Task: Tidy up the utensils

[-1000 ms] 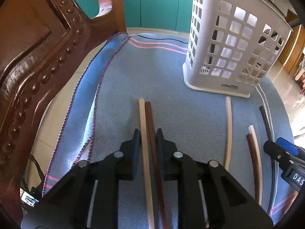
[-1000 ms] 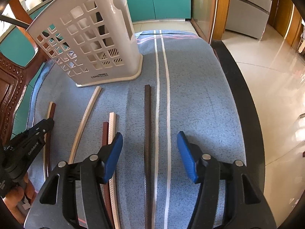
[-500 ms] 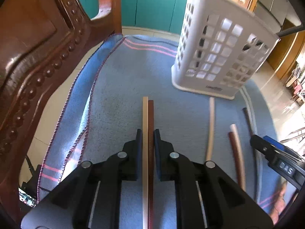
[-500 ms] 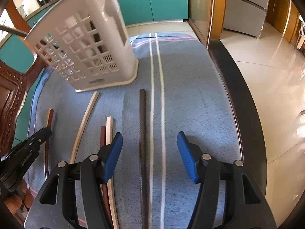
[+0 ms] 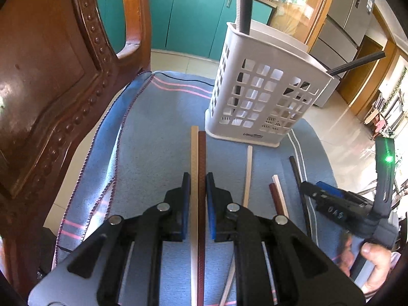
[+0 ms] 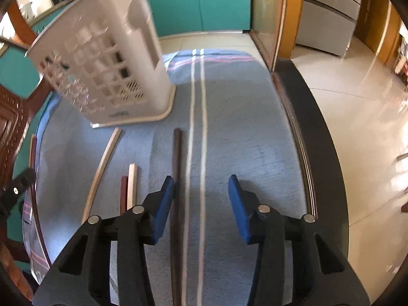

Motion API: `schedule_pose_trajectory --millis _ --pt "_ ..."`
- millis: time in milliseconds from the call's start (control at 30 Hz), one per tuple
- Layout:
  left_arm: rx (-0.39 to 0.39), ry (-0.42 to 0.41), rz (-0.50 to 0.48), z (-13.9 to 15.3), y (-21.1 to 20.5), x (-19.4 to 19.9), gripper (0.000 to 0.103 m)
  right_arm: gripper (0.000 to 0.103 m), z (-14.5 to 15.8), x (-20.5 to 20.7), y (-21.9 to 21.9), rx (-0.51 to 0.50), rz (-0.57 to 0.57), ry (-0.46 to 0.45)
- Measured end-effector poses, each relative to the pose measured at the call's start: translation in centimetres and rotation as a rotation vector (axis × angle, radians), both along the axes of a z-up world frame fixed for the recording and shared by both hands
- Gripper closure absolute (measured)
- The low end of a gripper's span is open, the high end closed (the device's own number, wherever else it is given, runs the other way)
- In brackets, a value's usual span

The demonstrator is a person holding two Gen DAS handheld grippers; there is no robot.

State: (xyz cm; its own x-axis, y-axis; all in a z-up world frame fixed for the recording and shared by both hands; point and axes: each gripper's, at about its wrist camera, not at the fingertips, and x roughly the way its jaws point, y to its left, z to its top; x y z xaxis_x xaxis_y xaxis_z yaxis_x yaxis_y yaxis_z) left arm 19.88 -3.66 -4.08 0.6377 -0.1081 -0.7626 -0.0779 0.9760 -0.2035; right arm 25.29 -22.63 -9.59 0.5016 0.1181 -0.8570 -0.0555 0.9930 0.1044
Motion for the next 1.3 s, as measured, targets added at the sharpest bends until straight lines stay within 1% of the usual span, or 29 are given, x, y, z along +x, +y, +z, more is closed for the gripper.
schedule_pose_trajectory --millis 233,267,300,333,367,400,467,533,633,667,733,867,1000,1100,1167,1267,1300 --pt "-0.035 -0.008 -0.001 0.3 0.8 0.1 0.09 0.058 -0.6 -0.2 1.9 -0.105 0.056 -0.005" --pt "-0.039 -0.009 -0.002 0.4 1.1 -0.1 0.09 0.06 -0.7 -0.3 2.1 -0.115 0.063 -0.007" --pt "-0.041 -0.012 -0.002 0.4 1.2 -0.1 0.09 0.068 -0.7 -0.4 2.3 -0.122 0.075 -0.01" --pt "-0.043 -0.014 -0.002 0.5 1.3 -0.2 0.09 0.074 -0.7 -0.5 2.5 -0.119 0.09 -0.01" --pt "-0.046 -0.018 -0.005 0.5 1.3 -0.2 0.09 0.088 -0.6 -0.6 2.7 -0.118 0.104 -0.009" --pt "-0.049 -0.02 -0.007 0.5 1.3 -0.2 0.09 0.095 -0.6 -0.7 3.0 -0.112 0.122 -0.006" --pt "-0.057 -0.021 -0.013 0.6 1.3 -0.3 0.09 0.096 -0.7 -1.0 3.6 -0.112 0.139 -0.008" --pt "-0.066 -0.005 -0.028 0.3 1.1 -0.2 0.09 0.096 -0.8 -1.1 3.7 -0.11 0.148 -0.01" --pt "-0.12 0.023 -0.064 -0.3 0.8 0.0 0.09 0.097 -0.7 -1.2 3.7 -0.093 0.146 -0.007" --pt "-0.123 0.027 -0.074 -0.4 0.6 0.1 0.09 0.097 -0.7 -1.3 3.6 -0.089 0.145 -0.006" --pt "-0.109 0.036 -0.08 -0.6 0.3 0.2 0.09 0.097 -0.6 -1.2 3.5 -0.088 0.145 -0.005" --pt "-0.101 0.064 -0.054 -1.3 0.7 0.6 0.088 0.097 -0.6 -0.9 3.4 -0.09 0.146 -0.004" --pt "-0.077 0.093 -0.024 -2.0 1.1 0.7 0.084 0.097 -0.7 -0.8 3.3 -0.092 0.145 -0.005" --pt "-0.057 0.112 -0.026 -2.7 1.0 1.1 0.079 0.097 -0.7 -0.8 3.4 -0.092 0.145 -0.005" --pt "-0.043 0.126 -0.03 -3.3 0.7 1.6 0.079 0.097 -0.7 -0.9 3.4 -0.092 0.146 -0.005" --pt "0.004 0.163 -0.038 -4.5 0.0 2.3 0.079 0.096 -0.7 -0.9 3.4 -0.095 0.147 -0.005" --pt "0.024 0.16 -0.039 -4.6 -0.2 2.4 0.079 0.096 -0.7 -0.9 3.4 -0.097 0.147 -0.005"
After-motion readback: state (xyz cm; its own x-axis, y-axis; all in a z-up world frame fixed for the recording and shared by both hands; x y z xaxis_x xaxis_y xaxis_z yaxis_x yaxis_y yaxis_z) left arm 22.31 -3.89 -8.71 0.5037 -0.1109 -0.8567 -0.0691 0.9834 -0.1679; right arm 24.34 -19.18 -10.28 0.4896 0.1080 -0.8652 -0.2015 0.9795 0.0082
